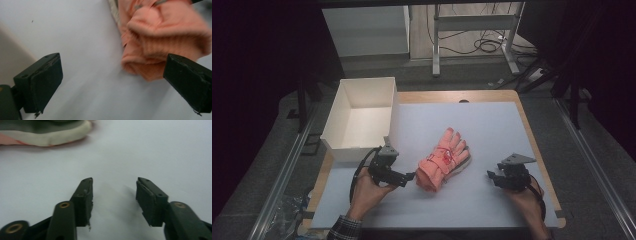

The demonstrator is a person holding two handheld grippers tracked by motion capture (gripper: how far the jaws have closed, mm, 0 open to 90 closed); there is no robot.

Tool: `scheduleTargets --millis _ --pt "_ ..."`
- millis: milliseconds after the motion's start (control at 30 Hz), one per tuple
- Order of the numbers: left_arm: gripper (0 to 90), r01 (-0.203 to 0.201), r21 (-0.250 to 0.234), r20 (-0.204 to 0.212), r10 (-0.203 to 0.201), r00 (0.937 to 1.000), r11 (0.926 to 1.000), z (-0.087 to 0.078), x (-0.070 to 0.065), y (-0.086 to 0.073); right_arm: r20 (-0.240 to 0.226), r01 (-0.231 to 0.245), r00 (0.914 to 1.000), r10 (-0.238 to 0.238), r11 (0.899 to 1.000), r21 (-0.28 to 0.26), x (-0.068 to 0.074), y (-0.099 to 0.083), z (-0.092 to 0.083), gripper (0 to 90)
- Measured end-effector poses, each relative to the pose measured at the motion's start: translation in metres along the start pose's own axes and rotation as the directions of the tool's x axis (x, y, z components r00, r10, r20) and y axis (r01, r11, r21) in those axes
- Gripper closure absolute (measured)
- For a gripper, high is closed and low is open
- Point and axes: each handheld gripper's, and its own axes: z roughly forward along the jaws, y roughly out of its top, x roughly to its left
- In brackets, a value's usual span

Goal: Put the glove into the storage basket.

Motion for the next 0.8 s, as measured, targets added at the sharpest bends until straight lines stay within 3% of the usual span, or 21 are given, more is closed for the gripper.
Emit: scheduleTargets --millis 200,300,433,667,800 --pt "0.1 -0.014 0.006 0.022 0.014 0.9997 0.9999 -0.003 -0.013 0.028 0.042 -0.027 0.9988 0.027 1.0 0.007 -0.015 -0.002 -0.001 32.0" --pt "0.0 -0.032 0.013 0.038 0.031 0.9988 0.9994 0.003 -0.024 0.044 0.043 -0.057 0.9974 0.057 0.998 0.006 -0.02 -0.004 0.001 26.5" --pt "0.0 -0.066 0.03 0.037 0.065 0.9972 0.9974 0.019 -0.039 0.058 0.057 -0.062 0.9964 0.062 0.998 -0.009 -0.022 -0.007 0.002 22.8" --pt "0.0 -0.1 0.067 0.034 0.098 0.9946 0.9927 0.049 -0.052 0.063 0.052 -0.067 0.9963 0.068 0.998 -0.013 -0.022 -0.008 0.003 22.5" --pt "0.0 -0.12 0.091 0.001 0.12 0.9927 0.9886 0.065 -0.057 0.058 0.051 -0.068 0.9963 0.069 0.998 -0.017 -0.022 -0.008 0.003 22.5"
